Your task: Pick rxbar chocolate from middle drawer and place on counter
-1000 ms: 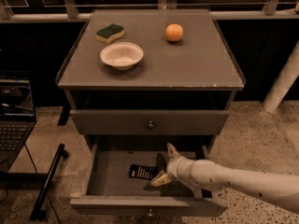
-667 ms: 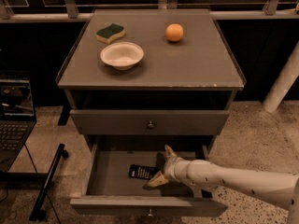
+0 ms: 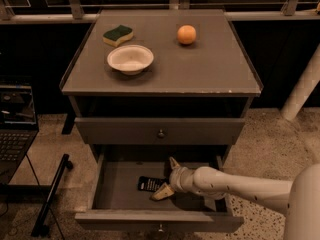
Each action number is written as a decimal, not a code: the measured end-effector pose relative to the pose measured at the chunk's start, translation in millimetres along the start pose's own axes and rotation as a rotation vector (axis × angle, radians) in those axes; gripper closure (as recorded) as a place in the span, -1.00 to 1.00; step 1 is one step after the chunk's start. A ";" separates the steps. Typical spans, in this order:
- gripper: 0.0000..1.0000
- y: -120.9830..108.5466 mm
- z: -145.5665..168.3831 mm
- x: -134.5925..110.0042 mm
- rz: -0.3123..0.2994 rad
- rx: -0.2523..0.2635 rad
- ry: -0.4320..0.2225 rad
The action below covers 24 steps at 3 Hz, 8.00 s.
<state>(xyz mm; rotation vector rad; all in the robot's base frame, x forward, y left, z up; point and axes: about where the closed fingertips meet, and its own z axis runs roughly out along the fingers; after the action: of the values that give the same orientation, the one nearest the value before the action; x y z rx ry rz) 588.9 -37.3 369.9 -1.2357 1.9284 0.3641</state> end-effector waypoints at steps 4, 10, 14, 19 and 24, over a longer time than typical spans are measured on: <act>-0.66 23.3 29.1 20.2 0.068 -0.107 0.063; 1.00 23.6 3.6 -19.9 0.029 -0.097 0.024; 1.00 33.7 -156.2 -90.7 -0.174 -0.028 -0.034; 1.00 -1.3 -337.8 -259.5 -0.463 0.198 0.007; 1.00 -83.7 -399.1 -374.9 -0.742 0.316 0.017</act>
Offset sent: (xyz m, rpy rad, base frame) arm -0.0107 0.0169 -0.0393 0.0137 0.1760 0.0307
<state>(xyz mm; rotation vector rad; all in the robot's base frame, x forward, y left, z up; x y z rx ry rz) 549.9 -85.1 920.4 -1.6136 1.3372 -0.3237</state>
